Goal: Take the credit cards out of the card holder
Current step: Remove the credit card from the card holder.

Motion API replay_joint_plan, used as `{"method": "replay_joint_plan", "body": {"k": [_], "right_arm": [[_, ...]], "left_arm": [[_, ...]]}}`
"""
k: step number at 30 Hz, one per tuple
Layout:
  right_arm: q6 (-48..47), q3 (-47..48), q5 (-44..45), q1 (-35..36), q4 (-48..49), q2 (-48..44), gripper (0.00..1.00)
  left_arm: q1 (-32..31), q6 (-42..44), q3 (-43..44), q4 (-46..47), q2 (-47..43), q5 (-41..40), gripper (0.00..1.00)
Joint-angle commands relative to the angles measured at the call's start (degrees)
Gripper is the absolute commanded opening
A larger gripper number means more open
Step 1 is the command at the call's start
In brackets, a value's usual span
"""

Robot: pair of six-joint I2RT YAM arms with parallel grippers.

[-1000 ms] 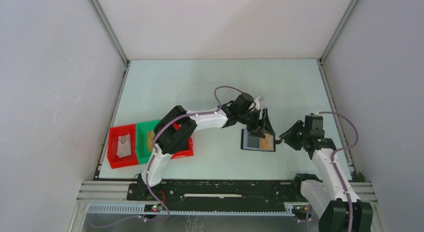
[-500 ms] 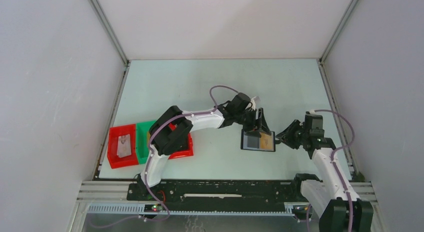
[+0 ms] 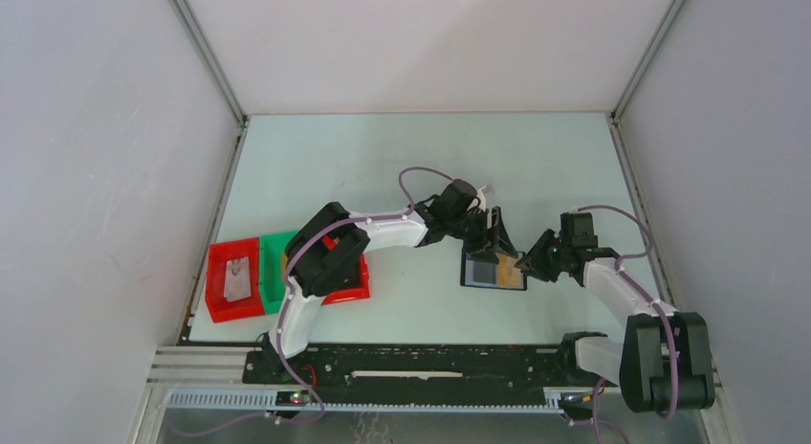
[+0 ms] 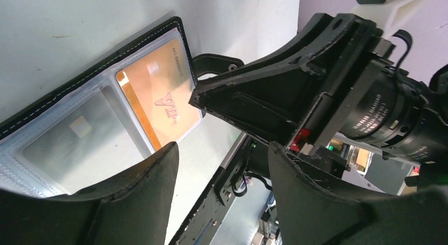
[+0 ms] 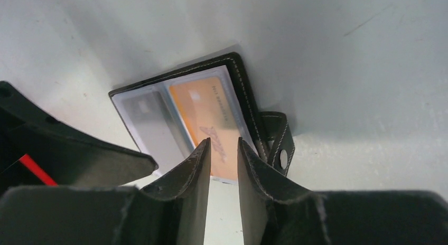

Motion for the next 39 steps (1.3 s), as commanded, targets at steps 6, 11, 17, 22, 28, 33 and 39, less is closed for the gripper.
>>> {"method": "replay_joint_plan", "body": {"k": [6, 11, 17, 22, 28, 33, 39], "right_arm": [[0.44, -0.17, 3.10, 0.38, 4.03, 3.71, 0.33], [0.16, -0.17, 3.73, 0.32, 4.23, 5.41, 0.33], [-0.15, -0.17, 3.02, 0.47, 4.40, 5.77, 0.33], [-0.37, -0.09, 2.05, 0.64, 4.76, 6.58, 0.33], [-0.28, 0.35, 1.11, 1.23, 4.75, 8.07, 0.33], [0.00, 0.36, 0.45, 1.85, 5.02, 8.65, 0.33], [0.39, 0.36, -0.26, 2.48, 5.19, 9.09, 0.32]], "left_arm": [[0.12, -1.05, -0.58, 2.01, 2.13, 0.45, 0.68], [0.15, 0.75, 0.19, -1.57, 3.17, -0.68, 0.68], [0.61, 2.06, -0.88, -5.55, 2.59, -3.20, 0.68], [0.90, 2.01, -1.77, -5.71, 2.52, -3.72, 0.66], [1.07, 2.08, -1.66, -6.23, 3.27, -4.19, 0.61], [1.33, 2.19, -2.59, -5.74, 2.87, -4.53, 0.56], [1.72, 1.62, -4.39, -4.05, 1.43, -4.84, 0.51]]}}
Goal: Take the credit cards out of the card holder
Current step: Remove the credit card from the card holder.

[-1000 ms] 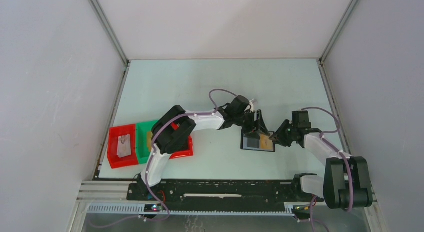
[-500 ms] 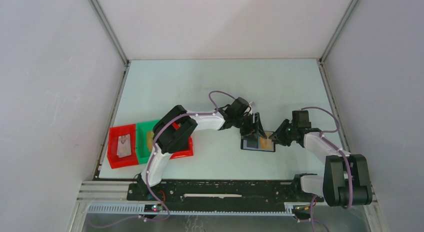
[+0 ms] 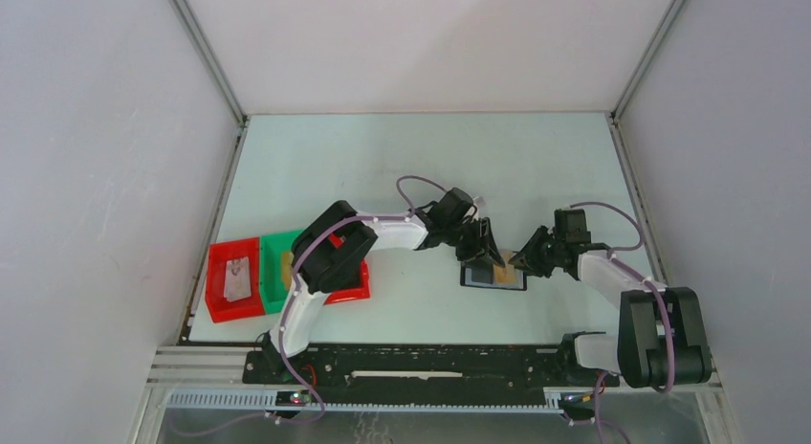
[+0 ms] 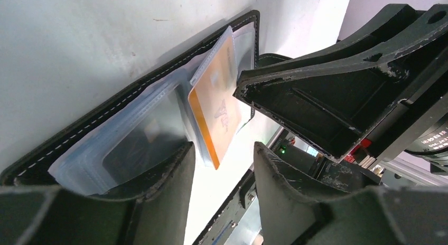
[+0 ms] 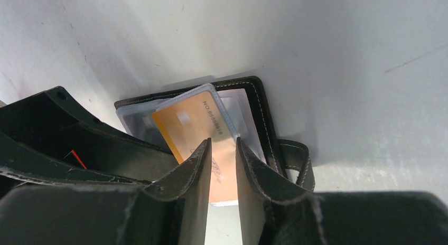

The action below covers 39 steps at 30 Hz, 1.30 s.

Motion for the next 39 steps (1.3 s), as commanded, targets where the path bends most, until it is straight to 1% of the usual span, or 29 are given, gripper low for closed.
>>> {"method": "replay_joint_plan", "body": {"k": [1, 5, 7, 14, 16, 20, 22, 24, 25, 26, 27, 39], "right_arm": [[0.33, -0.13, 0.36, 1.05, -1.42, 1.85, 0.32], [1.02, -0.15, 0.03, 1.75, -1.27, 2.45, 0.32], [1.39, -0.28, 0.04, 1.81, -1.22, 2.26, 0.32], [1.91, -0.31, 0.27, 1.98, -1.22, 2.20, 0.32], [1.90, -0.23, 0.27, 1.94, -1.22, 2.20, 0.32], [1.90, -0.26, 0.40, 1.99, -1.19, 2.20, 0.32], [2.10, -0.24, 0.52, 1.99, -1.13, 2.20, 0.32], [2.14, -0.22, 0.54, 1.94, -1.00, 2.31, 0.32], [2.16, -0.26, 0.60, 1.96, -1.01, 2.29, 0.32], [2.16, -0.26, 0.62, 1.98, -0.96, 2.29, 0.32], [2.16, -0.23, 0.69, 1.95, -1.02, 2.33, 0.32], [1.90, -0.21, 1.63, 1.81, -1.35, 2.54, 0.31]], "left_arm": [[0.89, 1.15, -3.31, 0.19, -1.83, -2.67, 0.49], [1.10, 0.40, -4.72, 3.00, -2.62, -2.57, 0.43], [1.17, -0.01, -5.48, 4.19, -3.01, -2.47, 0.41], [1.37, -1.34, -6.83, 7.28, -3.18, -1.76, 0.26], [1.33, -1.60, -6.80, 8.05, -2.82, -1.33, 0.25], [1.35, -2.27, -6.30, 9.14, -2.18, -0.62, 0.27], [1.37, -2.48, -5.85, 9.37, -1.78, -0.43, 0.25], [1.35, -2.56, -5.50, 9.40, -1.61, -0.18, 0.17], [1.37, -2.56, -5.45, 9.40, -1.60, -0.17, 0.09], [1.37, -2.57, -5.45, 9.40, -1.55, -0.27, 0.03], [1.35, -2.55, -5.59, 9.38, -1.60, -0.25, 0.00], [2.77, -2.14, -9.64, 10.98, -4.69, -0.53, 0.00]]}}
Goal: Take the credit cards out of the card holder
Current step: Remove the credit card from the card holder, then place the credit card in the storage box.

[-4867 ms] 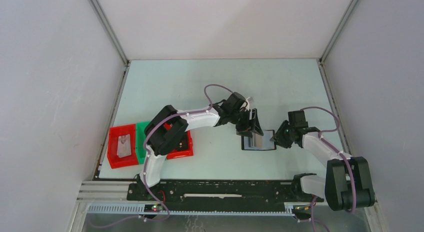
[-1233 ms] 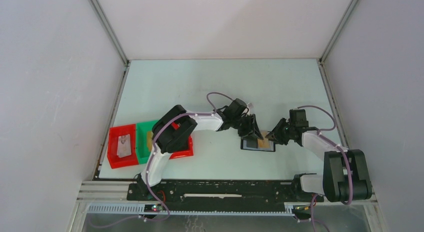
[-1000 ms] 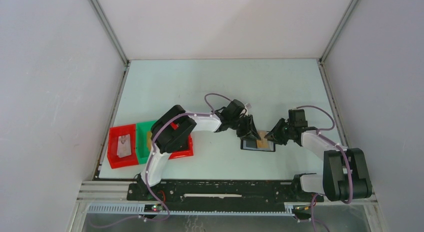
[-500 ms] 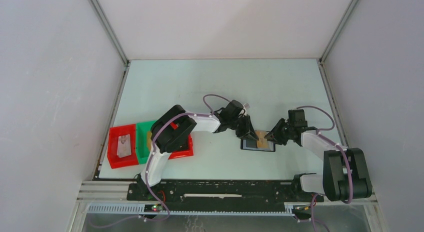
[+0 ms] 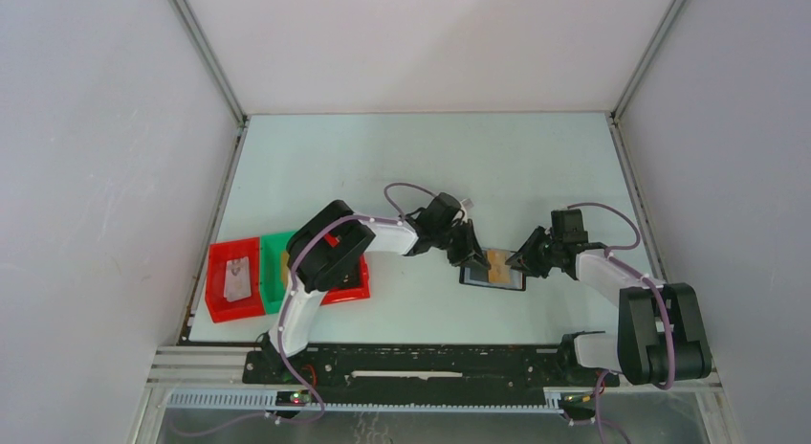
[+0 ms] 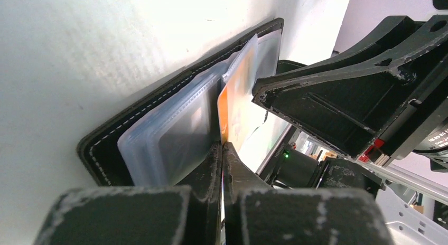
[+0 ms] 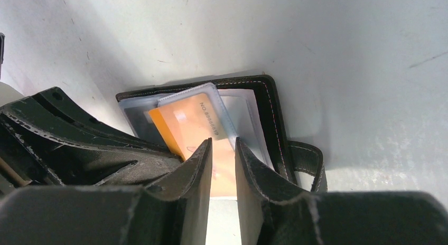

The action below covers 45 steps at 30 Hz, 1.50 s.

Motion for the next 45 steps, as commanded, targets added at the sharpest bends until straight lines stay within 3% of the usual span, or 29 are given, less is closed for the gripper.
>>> {"method": "replay_joint_plan", "body": {"k": [1, 10, 28, 34, 38, 45], "right_arm": [[-0.15, -0.21, 2.28, 0.55, -2.24, 1.41, 0.31], [-0.09, -0.21, 2.42, 0.61, -2.12, 1.39, 0.31], [-0.71, -0.21, 1.08, 0.42, -2.04, 0.29, 0.32], [-0.81, -0.28, -3.86, 0.16, -0.10, -7.39, 0.48], [-0.84, -0.52, -13.28, -0.39, 5.08, -11.54, 0.63], [0.37, -1.19, -28.33, -1.02, 13.35, -12.17, 0.70]], "left_arm": [[1.23, 0.53, -2.34, 1.52, -3.90, -0.63, 0.00], [2.73, 2.60, -4.84, 0.47, -6.48, 0.23, 0.00], [4.80, 17.42, -5.77, -14.32, -17.21, 3.41, 0.00], [5.16, 21.48, -4.97, -17.86, -19.89, 6.59, 0.00], [6.57, 22.81, -5.74, -17.96, -22.65, 11.18, 0.00], [10.72, 24.64, -7.12, -19.51, -29.20, 17.06, 0.00]]}}
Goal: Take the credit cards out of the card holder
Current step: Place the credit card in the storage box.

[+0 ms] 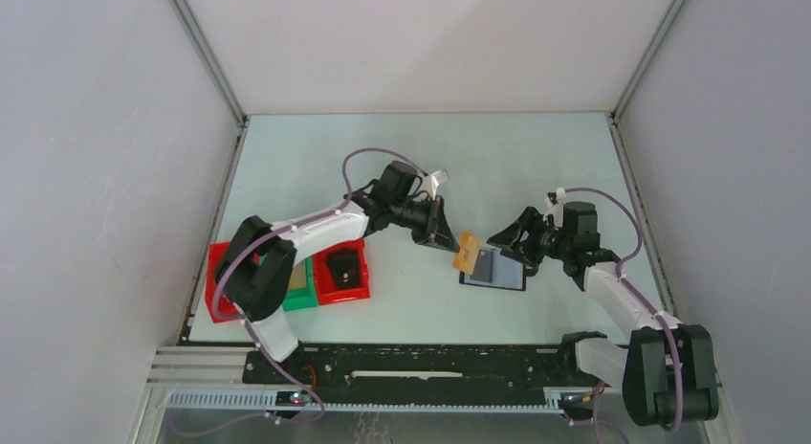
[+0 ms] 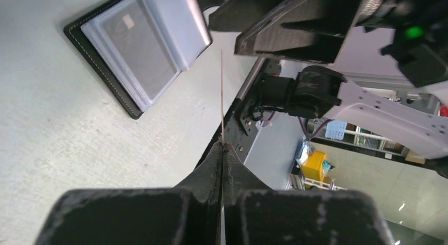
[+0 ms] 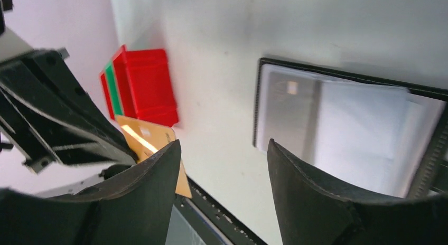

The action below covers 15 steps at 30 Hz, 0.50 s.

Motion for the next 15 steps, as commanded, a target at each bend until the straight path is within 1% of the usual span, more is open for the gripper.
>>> {"method": "replay_joint_plan", "body": {"k": [1, 3, 8, 10, 11, 15], "right_arm": [[0.43, -0.76, -11.23, -0.28, 7.45, -1.42, 0.71], [0.39, -0.76, -12.41, -0.40, 7.78, -2.80, 0.72], [1.20, -0.72, -11.43, -2.59, 6.16, -6.57, 0.73], [1.19, -0.73, -10.92, -3.65, 5.73, -7.40, 0.74], [1.08, -0.72, -10.77, -4.97, 3.99, -7.58, 0.74], [-0.19, -0.73, -10.67, -7.31, 2.22, -7.13, 0.74]], "left_arm": [[3.18, 3.99, -1.29, -2.12, -7.09, 5.76, 0.00], [4.36, 6.47, -1.35, -6.62, -9.06, 5.56, 0.00], [9.10, 12.42, -4.12, -17.71, -16.42, 1.36, 0.00], [12.08, 13.85, -6.07, -21.72, -20.51, -0.89, 0.00], [13.94, 14.35, -7.56, -23.69, -22.64, -2.29, 0.00], [21.56, 16.55, -9.89, -33.41, -30.89, -8.96, 0.00]]}}
